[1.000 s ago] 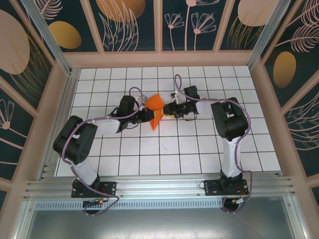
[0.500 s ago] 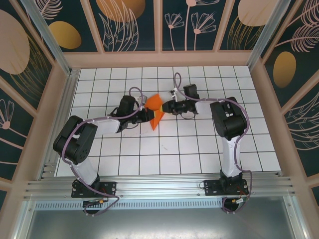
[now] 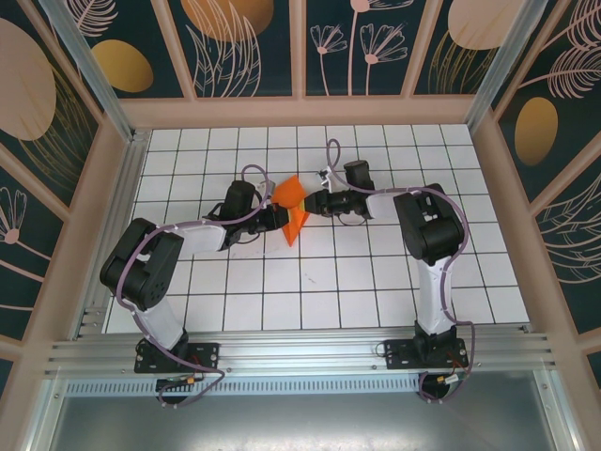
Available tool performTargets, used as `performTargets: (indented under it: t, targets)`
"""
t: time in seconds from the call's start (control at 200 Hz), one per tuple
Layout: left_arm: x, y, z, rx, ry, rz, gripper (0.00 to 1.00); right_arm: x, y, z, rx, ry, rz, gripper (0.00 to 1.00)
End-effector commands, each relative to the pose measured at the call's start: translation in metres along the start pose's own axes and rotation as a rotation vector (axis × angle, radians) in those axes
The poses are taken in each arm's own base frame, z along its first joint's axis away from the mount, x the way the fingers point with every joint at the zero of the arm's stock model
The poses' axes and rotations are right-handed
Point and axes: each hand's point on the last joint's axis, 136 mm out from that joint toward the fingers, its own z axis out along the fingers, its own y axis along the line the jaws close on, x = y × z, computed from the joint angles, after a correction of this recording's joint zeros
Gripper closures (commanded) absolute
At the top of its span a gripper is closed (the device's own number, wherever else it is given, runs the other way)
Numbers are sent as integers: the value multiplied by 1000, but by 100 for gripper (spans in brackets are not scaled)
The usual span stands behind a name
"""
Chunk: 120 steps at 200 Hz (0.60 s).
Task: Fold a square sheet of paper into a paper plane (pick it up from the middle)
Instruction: Fourth fold the wing at the center of the table.
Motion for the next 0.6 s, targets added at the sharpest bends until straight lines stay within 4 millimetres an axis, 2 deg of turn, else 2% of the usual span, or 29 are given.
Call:
performTargets:
  t: [0.0,0.14,0.225,0.335,0.415,0.44,0.595]
  targets:
    - [2,9,0,-48,1,0,100,2,2,3,-18,-3,-20,75]
    - [1,16,1,-86,4,-2,100,0,-4,4,21,-7,-5,88]
    - [0,28,0,-157,-4,-13,100,0,-7,5,61,-10,10,95]
    - [-7,44,-7,-268,-34,-19,81,3,-15,1,153,-22,42,100]
    - [-10,37,-12,-253,-49,-20,65,8,-22,-6,239,-34,83,100]
    - [-17,25,-19,-224,-79,-11,64,9,-23,-9,267,-41,95,100]
    - [-18,5,-36,-150,-121,-20,57,28,-31,-26,443,-66,193,100]
